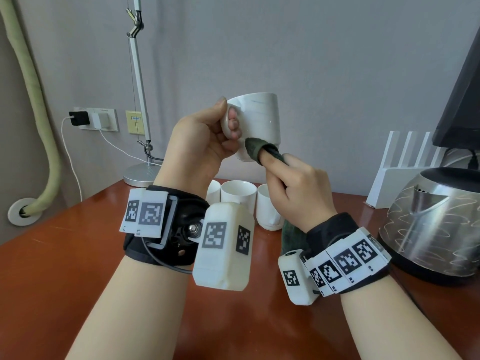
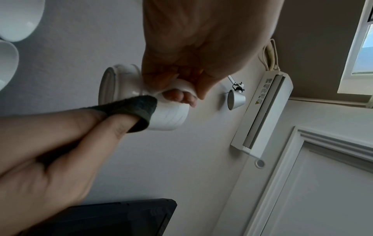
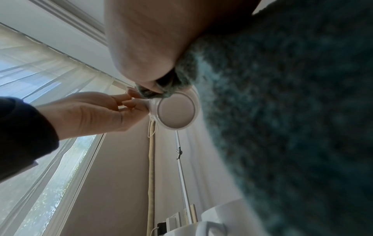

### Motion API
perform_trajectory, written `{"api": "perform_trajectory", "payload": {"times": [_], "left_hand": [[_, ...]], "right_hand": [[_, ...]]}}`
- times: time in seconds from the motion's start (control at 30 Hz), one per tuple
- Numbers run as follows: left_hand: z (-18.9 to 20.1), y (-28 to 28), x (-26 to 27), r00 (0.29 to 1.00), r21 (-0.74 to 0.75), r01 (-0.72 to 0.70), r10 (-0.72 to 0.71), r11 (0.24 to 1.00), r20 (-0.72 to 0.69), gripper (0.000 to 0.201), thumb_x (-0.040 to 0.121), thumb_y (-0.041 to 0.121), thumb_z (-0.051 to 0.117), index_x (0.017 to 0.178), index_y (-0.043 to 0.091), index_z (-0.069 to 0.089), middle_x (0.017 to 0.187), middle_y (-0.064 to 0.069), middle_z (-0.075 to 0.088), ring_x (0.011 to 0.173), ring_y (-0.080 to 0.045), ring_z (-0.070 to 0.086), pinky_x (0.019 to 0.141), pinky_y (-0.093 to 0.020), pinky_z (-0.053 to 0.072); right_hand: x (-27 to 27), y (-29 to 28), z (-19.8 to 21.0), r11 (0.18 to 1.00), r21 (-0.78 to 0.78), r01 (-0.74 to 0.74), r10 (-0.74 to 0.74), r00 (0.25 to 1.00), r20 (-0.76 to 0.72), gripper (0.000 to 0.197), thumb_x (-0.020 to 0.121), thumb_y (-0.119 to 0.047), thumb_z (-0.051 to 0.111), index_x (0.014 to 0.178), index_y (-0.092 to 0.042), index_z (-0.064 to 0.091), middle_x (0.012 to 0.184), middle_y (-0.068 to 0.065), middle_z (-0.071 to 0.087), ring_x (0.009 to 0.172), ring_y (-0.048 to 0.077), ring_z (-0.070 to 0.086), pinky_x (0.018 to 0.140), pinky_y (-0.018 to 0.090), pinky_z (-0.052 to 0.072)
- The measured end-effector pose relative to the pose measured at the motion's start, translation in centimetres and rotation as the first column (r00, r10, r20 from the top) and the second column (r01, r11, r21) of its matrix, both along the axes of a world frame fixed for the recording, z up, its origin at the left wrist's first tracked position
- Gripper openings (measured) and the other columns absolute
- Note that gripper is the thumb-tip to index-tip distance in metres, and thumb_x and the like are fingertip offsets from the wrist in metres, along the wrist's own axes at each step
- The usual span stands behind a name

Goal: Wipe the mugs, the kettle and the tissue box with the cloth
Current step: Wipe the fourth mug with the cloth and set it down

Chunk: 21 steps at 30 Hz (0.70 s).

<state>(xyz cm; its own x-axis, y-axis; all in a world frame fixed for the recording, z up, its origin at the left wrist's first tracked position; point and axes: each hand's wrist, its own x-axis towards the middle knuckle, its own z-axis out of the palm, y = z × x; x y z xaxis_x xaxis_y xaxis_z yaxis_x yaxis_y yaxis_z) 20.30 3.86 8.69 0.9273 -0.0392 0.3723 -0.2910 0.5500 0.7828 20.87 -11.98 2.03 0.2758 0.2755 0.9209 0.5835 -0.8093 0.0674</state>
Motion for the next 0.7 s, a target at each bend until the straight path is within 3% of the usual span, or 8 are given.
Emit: {"api": "perform_trajectory", "payload": {"times": [0.2,0.33,0.53,0.7], "left_hand": [[0.0,-0.3,-0.2,0.999,0.107,-0.041,0.041,0.993,0.001,0.034,0.101,0.018,0.045,0.070,0.008,0.055,0.056,-0.001,0.048,0.047,-0.011,0.045,0.044,-0.016,0.029],[-0.1,-0.4,-0.3,0.999,0.080,-0.040,0.042,0.996,-0.012,0.036,0.101,0.017,0.046,0.067,0.008,0.054,0.057,-0.002,0.048,0.046,-0.011,0.043,0.045,-0.017,0.025],[0.0,-0.5,-0.3,0.994,0.135,-0.090,0.097,0.987,-0.046,0.034,0.101,0.019,0.047,0.070,0.008,0.054,0.052,0.001,0.050,0.044,-0.010,0.045,0.044,-0.015,0.028],[-0.1,-1.2,-0.8,0.995,0.184,-0.099,0.103,0.978,-0.012,0.030,0.100,0.015,0.050,0.071,0.008,0.056,0.054,0.002,0.053,0.048,-0.010,0.046,0.045,-0.016,0.031]], "right_hand": [[0.0,0.2,0.4,0.998,0.060,0.037,-0.036,0.999,-0.015,0.046,0.086,-0.014,0.039,0.122,-0.021,0.067,0.059,-0.004,0.032,0.046,0.026,0.031,0.046,0.022,0.023],[0.1,-0.3,0.6,0.991,0.127,0.032,-0.031,0.999,-0.012,0.045,0.086,-0.016,0.039,0.121,-0.019,0.067,0.057,-0.005,0.031,0.047,0.024,0.029,0.048,0.023,0.022],[0.3,0.2,-0.6,0.998,0.037,-0.045,0.046,0.998,-0.041,0.041,0.079,-0.014,0.042,0.102,-0.020,0.075,0.049,0.000,0.039,0.042,0.026,0.034,0.047,0.021,0.021],[0.2,-0.4,0.1,0.999,0.050,-0.004,0.005,1.000,-0.011,0.042,0.080,-0.015,0.042,0.106,-0.024,0.074,0.049,0.002,0.042,0.042,0.028,0.037,0.046,0.020,0.022]]}}
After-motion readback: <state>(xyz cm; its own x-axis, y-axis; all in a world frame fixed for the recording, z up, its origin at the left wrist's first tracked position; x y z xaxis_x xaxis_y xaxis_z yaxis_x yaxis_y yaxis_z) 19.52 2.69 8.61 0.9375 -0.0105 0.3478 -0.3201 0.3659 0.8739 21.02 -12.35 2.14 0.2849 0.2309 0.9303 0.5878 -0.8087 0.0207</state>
